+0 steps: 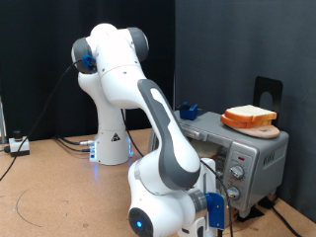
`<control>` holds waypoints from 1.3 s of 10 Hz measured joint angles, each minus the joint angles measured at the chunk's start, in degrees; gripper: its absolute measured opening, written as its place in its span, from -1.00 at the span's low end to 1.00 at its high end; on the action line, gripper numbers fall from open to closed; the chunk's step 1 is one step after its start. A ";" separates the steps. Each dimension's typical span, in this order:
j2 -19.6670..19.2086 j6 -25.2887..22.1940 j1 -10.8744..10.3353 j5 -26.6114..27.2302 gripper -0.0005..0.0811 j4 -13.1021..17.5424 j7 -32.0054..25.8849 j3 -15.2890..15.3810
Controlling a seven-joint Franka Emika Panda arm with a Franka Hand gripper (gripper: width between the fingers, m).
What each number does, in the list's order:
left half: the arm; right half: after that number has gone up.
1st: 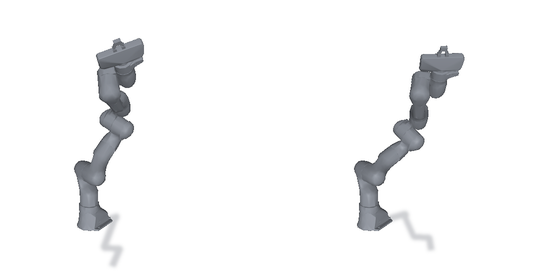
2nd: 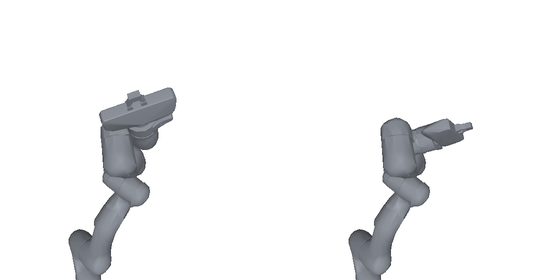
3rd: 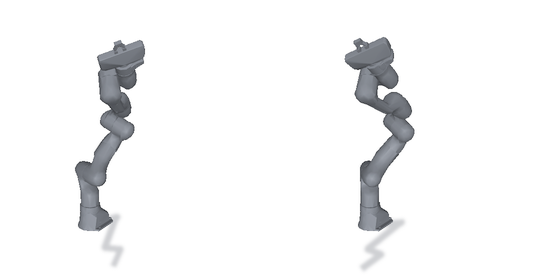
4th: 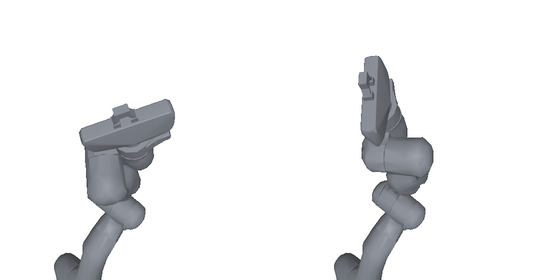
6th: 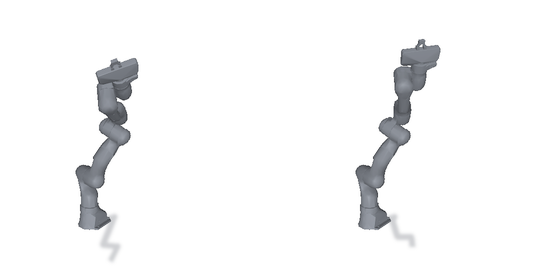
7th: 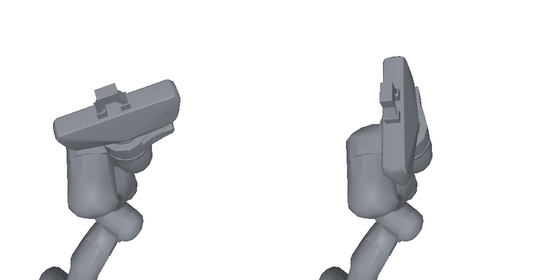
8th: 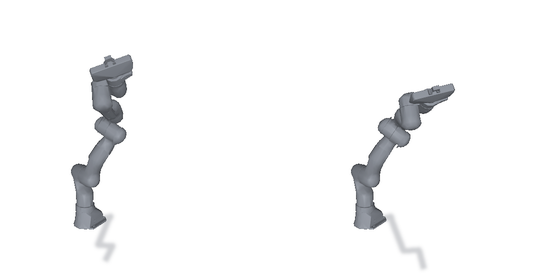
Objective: Make a piece of toast with the oven
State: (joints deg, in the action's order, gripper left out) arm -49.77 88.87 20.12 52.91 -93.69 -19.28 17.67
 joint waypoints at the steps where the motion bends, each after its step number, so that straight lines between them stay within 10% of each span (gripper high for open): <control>1: -0.06 0.28 -0.37 0.14 1.00 -0.03 0.00 0.15; 11: -0.65 2.63 -1.94 1.36 1.00 -0.75 -0.30 1.22; 13: -0.82 2.90 -1.94 1.75 0.74 -0.74 -0.42 1.35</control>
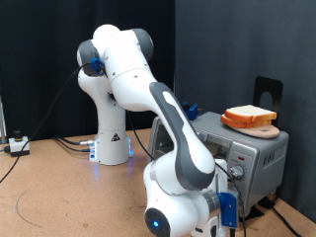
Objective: Make a piece of toast with the oven
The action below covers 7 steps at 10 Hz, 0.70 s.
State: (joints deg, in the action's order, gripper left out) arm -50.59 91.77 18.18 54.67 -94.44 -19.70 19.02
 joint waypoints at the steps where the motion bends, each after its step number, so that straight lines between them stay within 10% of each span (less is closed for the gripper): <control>1: -0.02 0.01 0.00 0.06 0.40 0.01 0.00 0.00; 2: -0.04 0.02 0.01 0.10 0.40 0.01 0.00 0.00; 4: -0.14 0.22 0.04 0.36 -0.50 0.01 0.01 -0.04; 7: -0.39 0.46 0.11 0.48 -0.75 0.04 0.20 -0.05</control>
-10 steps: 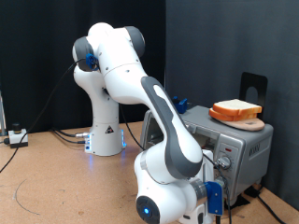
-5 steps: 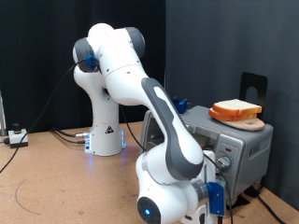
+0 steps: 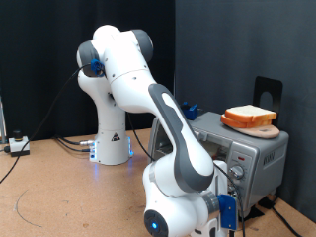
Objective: Make a piece of toast with the oven
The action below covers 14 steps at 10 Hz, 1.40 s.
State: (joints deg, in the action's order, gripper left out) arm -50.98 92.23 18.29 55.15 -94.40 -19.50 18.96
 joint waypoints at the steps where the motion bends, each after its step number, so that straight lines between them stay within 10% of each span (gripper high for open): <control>1: 0.00 0.00 0.00 -0.14 -0.75 0.05 -1.37 0.03; 6: 1.71 2.35 -0.01 -1.22 -0.75 -1.36 -20.42 0.43; 14: 2.06 2.85 0.01 -1.07 -0.75 -1.82 -22.63 0.45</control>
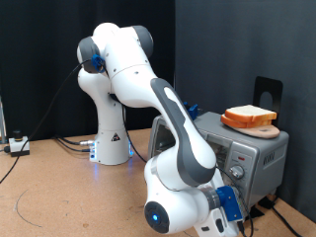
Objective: Make a piece of toast with the oven
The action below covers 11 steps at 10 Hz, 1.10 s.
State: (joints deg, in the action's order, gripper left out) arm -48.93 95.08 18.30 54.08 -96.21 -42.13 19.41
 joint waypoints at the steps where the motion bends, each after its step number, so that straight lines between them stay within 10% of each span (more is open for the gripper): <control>1: 0.00 0.00 0.00 0.00 -0.75 0.00 -0.01 0.00; 5: 0.72 -0.05 0.09 0.41 -0.67 0.26 -0.01 0.02; 11: 3.50 -6.54 2.84 0.70 0.90 0.22 4.14 -0.37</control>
State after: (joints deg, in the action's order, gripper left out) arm -45.42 88.54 21.14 54.78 -95.99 -37.99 19.04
